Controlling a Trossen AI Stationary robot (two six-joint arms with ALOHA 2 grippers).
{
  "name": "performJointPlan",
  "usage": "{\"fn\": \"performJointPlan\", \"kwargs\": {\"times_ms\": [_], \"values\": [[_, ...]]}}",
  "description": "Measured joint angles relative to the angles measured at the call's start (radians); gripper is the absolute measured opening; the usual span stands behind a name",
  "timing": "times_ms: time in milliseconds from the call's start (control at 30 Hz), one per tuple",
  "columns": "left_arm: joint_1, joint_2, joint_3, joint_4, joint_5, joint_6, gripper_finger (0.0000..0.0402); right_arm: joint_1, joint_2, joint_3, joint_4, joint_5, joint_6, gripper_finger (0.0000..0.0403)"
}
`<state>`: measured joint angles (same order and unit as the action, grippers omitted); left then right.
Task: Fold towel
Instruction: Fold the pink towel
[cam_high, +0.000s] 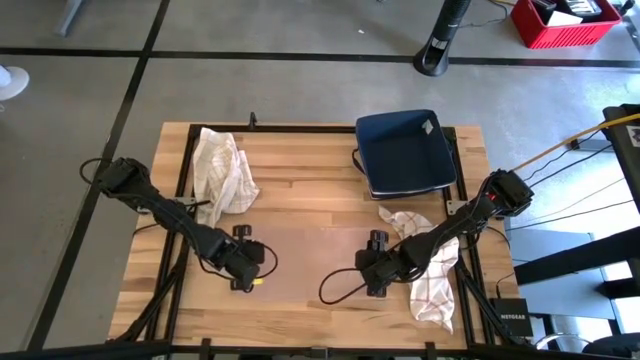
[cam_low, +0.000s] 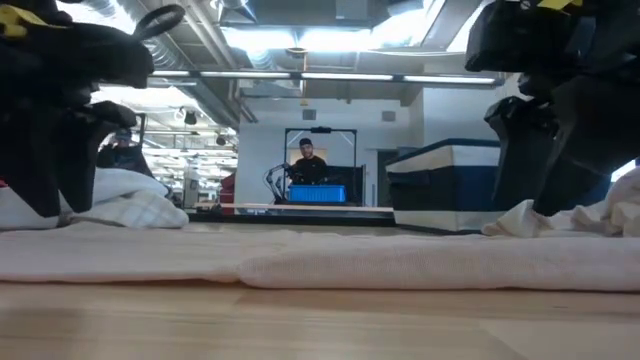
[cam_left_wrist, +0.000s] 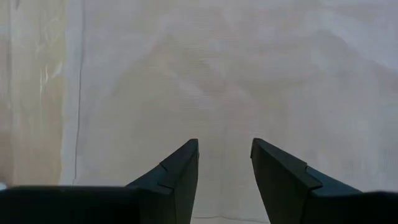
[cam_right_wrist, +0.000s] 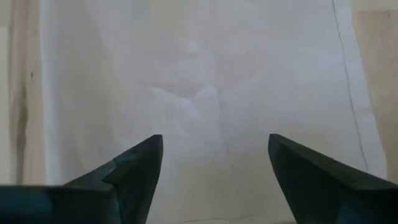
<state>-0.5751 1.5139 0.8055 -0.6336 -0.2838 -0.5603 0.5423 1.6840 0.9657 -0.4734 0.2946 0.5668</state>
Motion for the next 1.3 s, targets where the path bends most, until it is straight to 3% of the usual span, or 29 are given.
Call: {"fn": "performJointPlan", "kwargs": {"times_ms": [167, 333, 400, 500, 767, 1033, 1300], "values": [[0.012, 0.000, 0.001, -0.001, 0.003, 0.036, 0.0141, 0.000, 0.000, 0.000, 0.034, -0.002, -0.020, 0.0288], [-0.005, 0.000, 0.050, 0.000, 0.240, -0.065, 0.0141, 0.029, 0.000, 0.012, 0.069, -0.165, 0.067, 0.0277], [-0.047, 0.000, 0.075, 0.009, 0.283, -0.124, 0.0141, 0.068, 0.000, 0.028, 0.094, -0.222, 0.122, 0.0274], [-0.124, 0.000, 0.103, 0.054, 0.280, -0.149, 0.0141, 0.144, 0.000, 0.042, 0.139, -0.209, 0.173, 0.0269], [-0.270, 0.042, 0.109, 0.024, 0.116, -0.275, 0.0141, 0.281, 0.053, 0.049, 0.104, 0.009, 0.213, 0.0253], [-0.271, 0.134, 0.109, 0.013, 0.096, -0.257, 0.0141, 0.274, 0.082, 0.048, 0.006, 0.073, 0.219, 0.0225], [-0.271, 0.178, 0.109, 0.023, 0.105, -0.249, 0.0141, 0.275, 0.088, 0.048, 0.039, 0.088, 0.220, 0.0204]]}}
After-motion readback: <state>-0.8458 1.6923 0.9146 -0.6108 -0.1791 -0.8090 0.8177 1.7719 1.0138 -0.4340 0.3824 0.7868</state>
